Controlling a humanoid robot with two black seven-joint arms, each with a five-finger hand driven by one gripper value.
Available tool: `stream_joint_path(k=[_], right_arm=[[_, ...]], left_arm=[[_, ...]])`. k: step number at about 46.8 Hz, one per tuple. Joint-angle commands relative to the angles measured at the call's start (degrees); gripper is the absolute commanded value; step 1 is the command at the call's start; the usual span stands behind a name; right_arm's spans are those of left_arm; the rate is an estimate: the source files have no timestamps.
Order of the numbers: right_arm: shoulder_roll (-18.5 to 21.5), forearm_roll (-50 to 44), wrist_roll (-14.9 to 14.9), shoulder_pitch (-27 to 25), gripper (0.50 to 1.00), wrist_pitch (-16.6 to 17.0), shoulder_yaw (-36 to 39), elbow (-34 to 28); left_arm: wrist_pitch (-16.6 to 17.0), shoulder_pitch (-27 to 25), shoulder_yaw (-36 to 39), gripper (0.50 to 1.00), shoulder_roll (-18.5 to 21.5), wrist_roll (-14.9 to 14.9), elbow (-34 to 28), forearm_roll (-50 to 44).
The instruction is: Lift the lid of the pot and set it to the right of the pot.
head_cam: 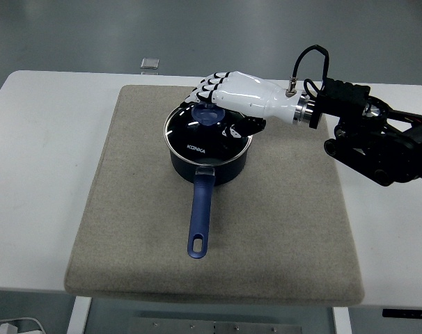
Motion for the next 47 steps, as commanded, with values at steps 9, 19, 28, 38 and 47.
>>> stream_joint_path(k=[9,19,28,38,47], right_arm=[[0.0,-0.1,0.0,-0.1,0.76,0.2,0.0,-0.1],[0.0,0.1,0.0,-0.1,0.597,1.5,-0.6,0.0],[0.5,0.3,0.0,0.0,0.5,3.2,-0.6,-0.1],[1.6,0.4,0.0,0.1,0.5,4.1,-0.6,-0.3],[1.8,0.4,0.0,0.5,0.5,4.1,-0.6,-0.4]], left_arm=[[0.0,0.0,0.0,1.0,0.0,0.0,0.0,0.0],[0.0,0.0,0.0,1.0,0.0,0.0,0.0,0.0],[0.0,0.0,0.0,1.0,0.0,0.0,0.0,0.0],[0.0,0.0,0.0,1.0,0.0,0.0,0.0,0.0],[0.0,0.0,0.0,1.0,0.0,0.0,0.0,0.0]])
